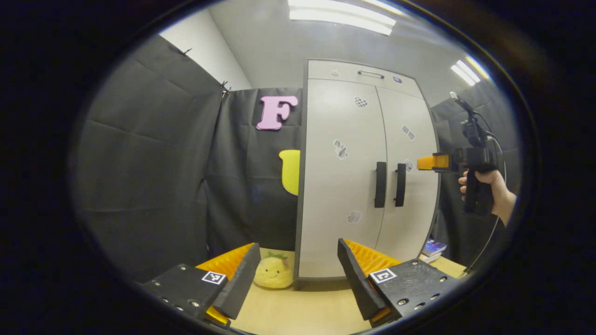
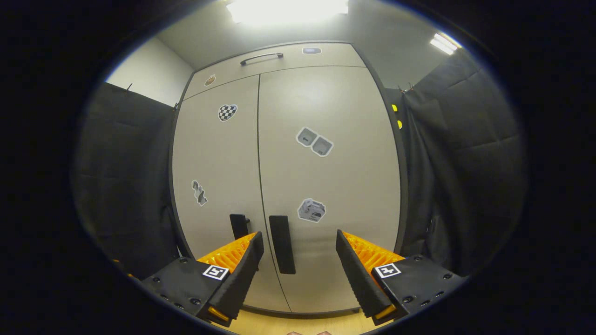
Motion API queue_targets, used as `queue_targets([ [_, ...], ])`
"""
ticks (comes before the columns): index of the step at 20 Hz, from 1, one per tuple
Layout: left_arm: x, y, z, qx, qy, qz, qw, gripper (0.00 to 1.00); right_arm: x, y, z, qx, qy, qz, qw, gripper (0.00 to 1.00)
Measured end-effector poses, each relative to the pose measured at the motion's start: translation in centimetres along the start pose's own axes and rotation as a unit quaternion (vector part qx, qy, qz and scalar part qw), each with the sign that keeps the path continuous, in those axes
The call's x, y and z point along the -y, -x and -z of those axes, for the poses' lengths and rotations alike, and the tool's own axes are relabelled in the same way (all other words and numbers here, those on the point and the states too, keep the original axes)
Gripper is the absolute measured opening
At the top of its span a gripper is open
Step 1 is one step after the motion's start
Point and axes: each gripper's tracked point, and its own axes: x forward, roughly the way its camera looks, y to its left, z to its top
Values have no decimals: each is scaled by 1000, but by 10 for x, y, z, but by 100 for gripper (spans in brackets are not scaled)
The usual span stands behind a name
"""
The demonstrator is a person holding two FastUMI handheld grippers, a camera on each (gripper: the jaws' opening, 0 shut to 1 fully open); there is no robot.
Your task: Open the right door of the double-door shoe cabinet with the right hand, and open the left door with the left hand.
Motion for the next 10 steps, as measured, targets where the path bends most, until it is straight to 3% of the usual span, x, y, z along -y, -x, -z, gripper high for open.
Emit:
queue_targets([
  [3, -8, -2, 3, -4, 2, -4, 1000, 96, -11, -23, 2, -7, -1, -4, 1000, 98],
  [4, -11, -3, 5, -8, 6, -6, 1000, 96, -13, -30, 4, -12, -2, -4, 1000, 92],
  [5, -17, -3, 9, -11, 6, -12, 1000, 96, -14, -37, 7, -17, -2, -1, 1000, 97],
  [7, -33, -6, 15, -19, 5, -31, 999, 96, -14, -49, 15, -32, -7, 11, 999, 97],
  [8, -40, -6, 18, -22, 8, -38, 999, 96, -15, -55, 20, -39, -9, 12, 999, 92],
  [10, -51, -6, 23, -29, 19, -47, 998, 96, -16, -66, 28, -51, -8, 20, 998, 97],
])
